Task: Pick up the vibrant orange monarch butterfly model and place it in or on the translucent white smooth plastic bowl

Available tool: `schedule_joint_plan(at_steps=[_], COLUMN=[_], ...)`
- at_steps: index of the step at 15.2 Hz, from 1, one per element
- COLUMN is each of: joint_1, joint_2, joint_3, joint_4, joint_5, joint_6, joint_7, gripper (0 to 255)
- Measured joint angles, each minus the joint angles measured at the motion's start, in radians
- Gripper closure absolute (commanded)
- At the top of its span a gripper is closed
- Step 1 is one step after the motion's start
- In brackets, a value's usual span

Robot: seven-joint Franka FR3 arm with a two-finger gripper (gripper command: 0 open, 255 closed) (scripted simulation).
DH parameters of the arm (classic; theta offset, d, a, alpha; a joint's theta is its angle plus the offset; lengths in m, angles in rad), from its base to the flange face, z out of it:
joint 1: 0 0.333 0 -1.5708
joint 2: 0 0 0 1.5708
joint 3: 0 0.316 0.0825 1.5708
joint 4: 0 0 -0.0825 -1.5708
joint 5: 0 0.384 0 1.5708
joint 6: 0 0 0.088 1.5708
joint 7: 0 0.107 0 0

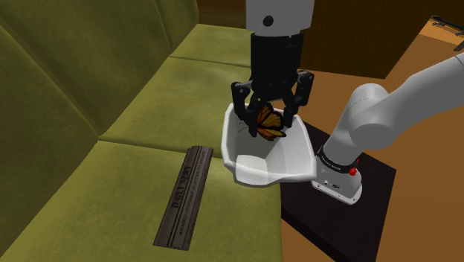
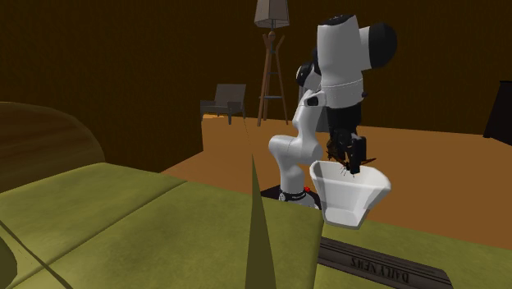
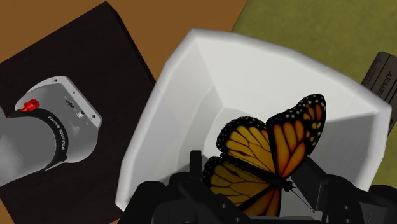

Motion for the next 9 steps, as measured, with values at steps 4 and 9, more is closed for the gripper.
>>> schedule_joint_plan(at_steps=[4,9], joint_1=[0.000,0.000], joint_2=[0.000,0.000], joint_3=[0.000,0.000], joint_4=[-0.001,-0.001], joint_5=[0.000,0.000], joint_6=[0.001,0.001], joint_7=[0.000,0.000], gripper=[0,0])
